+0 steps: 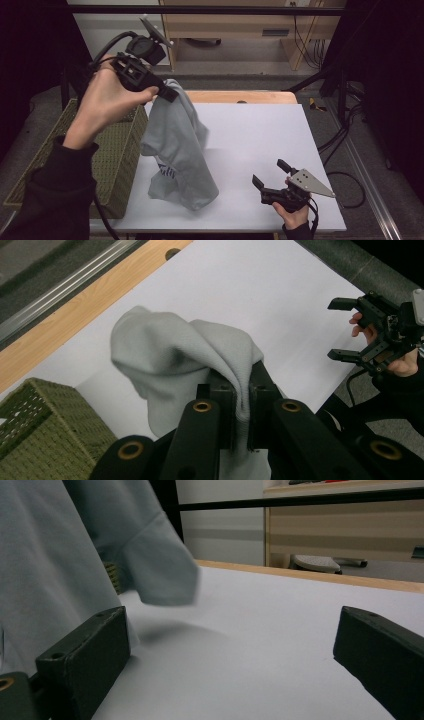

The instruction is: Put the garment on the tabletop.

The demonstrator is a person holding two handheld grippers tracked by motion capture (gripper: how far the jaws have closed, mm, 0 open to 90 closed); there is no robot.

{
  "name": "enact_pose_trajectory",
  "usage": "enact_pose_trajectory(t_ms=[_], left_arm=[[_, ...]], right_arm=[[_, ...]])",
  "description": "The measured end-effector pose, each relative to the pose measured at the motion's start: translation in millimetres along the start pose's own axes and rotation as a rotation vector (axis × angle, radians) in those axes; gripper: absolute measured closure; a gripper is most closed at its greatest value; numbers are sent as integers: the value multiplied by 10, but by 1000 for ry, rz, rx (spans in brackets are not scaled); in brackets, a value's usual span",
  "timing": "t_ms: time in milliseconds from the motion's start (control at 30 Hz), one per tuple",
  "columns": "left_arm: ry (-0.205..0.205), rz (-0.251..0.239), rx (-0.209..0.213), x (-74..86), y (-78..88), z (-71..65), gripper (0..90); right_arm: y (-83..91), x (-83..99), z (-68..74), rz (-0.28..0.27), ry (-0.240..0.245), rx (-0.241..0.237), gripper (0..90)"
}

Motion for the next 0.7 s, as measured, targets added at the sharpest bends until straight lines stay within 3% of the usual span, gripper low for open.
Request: enact_pose_trajectory(t_ms=[167, 200, 233, 333, 433, 533, 633, 700], left_arm=[[-17, 16, 15, -34, -240, -61, 846], [-36, 31, 17, -31, -290, -59, 846], [-34, 33, 23, -29, -347, -64, 845], [-40, 47, 25, -8, -507, -55, 846], [-42, 66, 28, 34, -651, -43, 845], [-42, 68, 40, 88, -786, -50, 845], [-44, 62, 51, 143, -930, -57, 844], [-50, 65, 50, 185, -1036, -63, 844]], right_arm=[[6, -7, 22, 0, -7, 1, 19], [6, -6, 18, -3, 3, -3, 18], [15, -9, 33, 2, -16, -10, 18], [13, -10, 11, -4, 0, -2, 18], [17, -15, 30, -4, -28, -13, 18], [5, 0, 11, -4, 1, -8, 18], [1, 3, 30, -1, -19, -10, 18], [-6, 17, 19, 3, -4, -10, 17]])
Point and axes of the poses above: each handheld gripper's, and its own axes: y roughly backward along the jaws, x roughly out of its underside, z roughly to its left, the point moved 5 cm from there along -y, roughly forward along the jaws, and after that the axes turned 1 degree about y, right-handed, at the moved point
